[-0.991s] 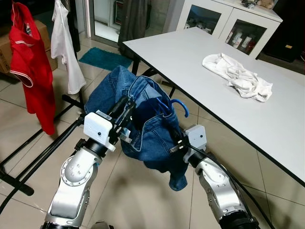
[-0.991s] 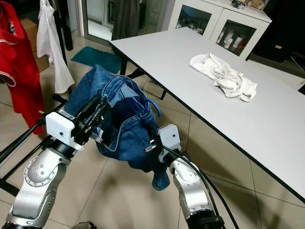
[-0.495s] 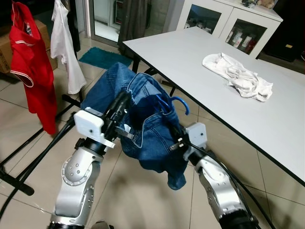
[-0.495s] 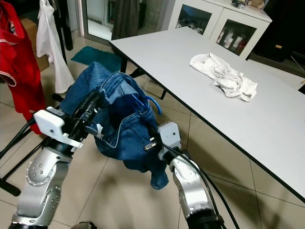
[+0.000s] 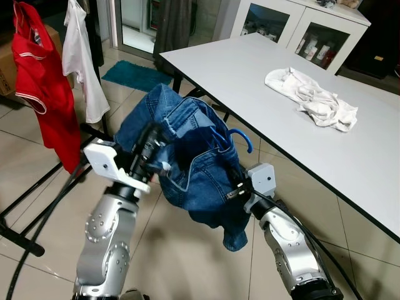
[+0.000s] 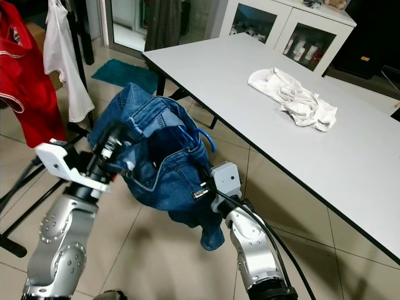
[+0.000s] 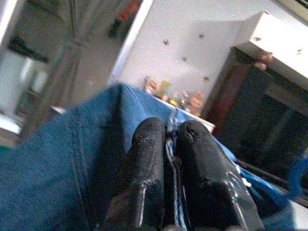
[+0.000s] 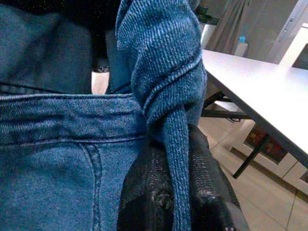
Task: Hang hanger
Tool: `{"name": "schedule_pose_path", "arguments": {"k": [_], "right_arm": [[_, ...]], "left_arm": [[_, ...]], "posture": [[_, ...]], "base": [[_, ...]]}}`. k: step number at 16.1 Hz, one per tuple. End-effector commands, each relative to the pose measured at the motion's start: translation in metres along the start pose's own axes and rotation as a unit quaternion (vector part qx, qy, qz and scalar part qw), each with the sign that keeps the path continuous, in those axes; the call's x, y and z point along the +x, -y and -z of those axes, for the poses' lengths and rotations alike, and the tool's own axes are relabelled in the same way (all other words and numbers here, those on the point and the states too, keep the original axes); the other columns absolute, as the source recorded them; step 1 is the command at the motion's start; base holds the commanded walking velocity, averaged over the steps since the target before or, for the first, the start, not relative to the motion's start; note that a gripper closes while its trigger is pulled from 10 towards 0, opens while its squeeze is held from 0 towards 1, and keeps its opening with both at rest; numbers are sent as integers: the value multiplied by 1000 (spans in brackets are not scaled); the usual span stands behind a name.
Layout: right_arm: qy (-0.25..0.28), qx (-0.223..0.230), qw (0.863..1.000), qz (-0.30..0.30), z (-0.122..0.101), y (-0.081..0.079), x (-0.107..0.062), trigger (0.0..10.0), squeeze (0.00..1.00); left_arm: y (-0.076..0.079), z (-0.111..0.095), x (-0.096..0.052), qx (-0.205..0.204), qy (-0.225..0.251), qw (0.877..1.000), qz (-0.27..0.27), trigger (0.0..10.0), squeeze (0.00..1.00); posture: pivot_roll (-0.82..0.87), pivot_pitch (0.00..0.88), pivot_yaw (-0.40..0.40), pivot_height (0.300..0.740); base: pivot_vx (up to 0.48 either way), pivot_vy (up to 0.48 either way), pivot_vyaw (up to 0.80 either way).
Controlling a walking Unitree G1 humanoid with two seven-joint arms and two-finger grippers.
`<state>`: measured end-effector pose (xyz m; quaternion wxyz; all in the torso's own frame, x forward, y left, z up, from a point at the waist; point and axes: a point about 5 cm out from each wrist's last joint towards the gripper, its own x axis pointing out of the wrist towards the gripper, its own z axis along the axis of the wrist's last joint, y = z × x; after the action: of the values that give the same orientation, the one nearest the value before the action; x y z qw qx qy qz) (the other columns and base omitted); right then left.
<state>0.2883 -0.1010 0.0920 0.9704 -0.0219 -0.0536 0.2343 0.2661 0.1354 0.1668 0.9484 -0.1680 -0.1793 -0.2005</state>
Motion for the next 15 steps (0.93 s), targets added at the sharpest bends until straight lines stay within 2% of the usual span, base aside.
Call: {"name": "schedule_pose_path", "arguments": {"k": [1,2,3,6,10,12,14,15], "right_arm": [[15,1,1000,16,-5,6,-3,0,0],[14,2,1000,15,-5,5,-3,0,0],[13,2,1000,13,-5,5,-3,0,0],[13,0,1000,12,-6,6,-3,0,0],[13,0,1000,13,-6,8,-2,0,0],[13,0,1000,13,-5,8,-2,0,0],[12,1,1000,13,-5,7,-2,0,0],[13,2,1000,13,-5,7,-2,0,0]], "left_arm": [[14,1,0,-72,-1,997,26,10000,1000],[19,2,-1,-117,-8,992,42,10000,1000],[25,2,-4,-132,-18,989,68,10000,1000],[34,2,-7,-137,-29,984,107,10000,1000],[30,10,-9,-121,-81,984,107,10000,1000],[29,9,-9,-123,-83,983,108,10000,1000],[27,-1,-7,-145,-45,983,100,10000,1000],[23,-12,-5,-187,-1,979,81,10000,1000]], "posture": [[139,112,-157,740],[141,112,-158,740],[141,111,-159,740],[143,111,-160,740],[144,106,-163,740],[144,106,-163,740],[147,105,-163,740],[148,105,-162,740]], "base": [[0,0,0],[0,0,0],[0,0,0],[0,0,0],[0,0,0],[0,0,0],[0,0,0],[0,0,0]]}}
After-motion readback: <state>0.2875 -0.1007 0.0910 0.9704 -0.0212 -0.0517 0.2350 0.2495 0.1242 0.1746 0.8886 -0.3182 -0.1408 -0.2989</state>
